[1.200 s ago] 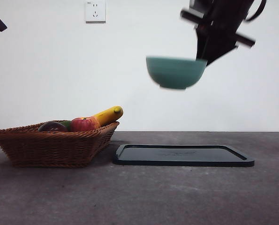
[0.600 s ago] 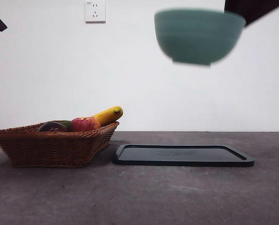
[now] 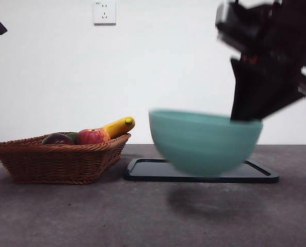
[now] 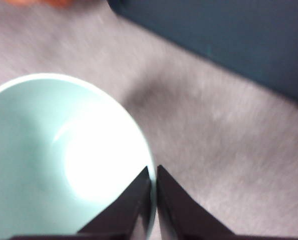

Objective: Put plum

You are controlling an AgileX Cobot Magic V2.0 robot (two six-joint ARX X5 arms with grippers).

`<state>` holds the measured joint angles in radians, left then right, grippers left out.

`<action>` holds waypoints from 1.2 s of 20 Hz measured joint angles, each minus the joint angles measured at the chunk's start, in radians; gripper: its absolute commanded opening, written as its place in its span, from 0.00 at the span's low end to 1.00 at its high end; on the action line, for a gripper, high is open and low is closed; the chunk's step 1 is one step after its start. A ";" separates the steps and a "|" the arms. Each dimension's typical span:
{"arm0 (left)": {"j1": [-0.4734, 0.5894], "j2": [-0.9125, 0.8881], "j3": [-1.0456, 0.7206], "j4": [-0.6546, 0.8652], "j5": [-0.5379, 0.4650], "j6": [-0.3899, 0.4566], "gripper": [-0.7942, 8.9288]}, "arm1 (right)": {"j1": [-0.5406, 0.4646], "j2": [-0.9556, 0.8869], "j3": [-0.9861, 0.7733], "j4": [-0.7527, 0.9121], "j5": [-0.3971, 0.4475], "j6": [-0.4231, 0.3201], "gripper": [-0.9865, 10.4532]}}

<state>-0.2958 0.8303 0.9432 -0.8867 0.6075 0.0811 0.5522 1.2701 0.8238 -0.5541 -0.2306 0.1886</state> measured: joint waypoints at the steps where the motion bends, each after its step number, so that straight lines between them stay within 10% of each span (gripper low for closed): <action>1: 0.000 0.000 0.000 0.000 0.000 0.000 0.56 | 0.003 0.013 -0.018 0.014 0.003 0.002 0.10; 19: 0.000 0.000 0.000 -0.008 0.000 0.000 0.56 | 0.051 0.114 -0.032 0.069 0.072 0.007 0.11; 24: 0.000 0.000 0.000 -0.008 0.000 0.000 0.56 | 0.051 0.114 -0.032 0.069 0.074 0.026 0.32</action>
<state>-0.2958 0.8303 0.9432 -0.8948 0.6075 0.0811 0.6033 1.3846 0.7921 -0.4850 -0.1562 0.2146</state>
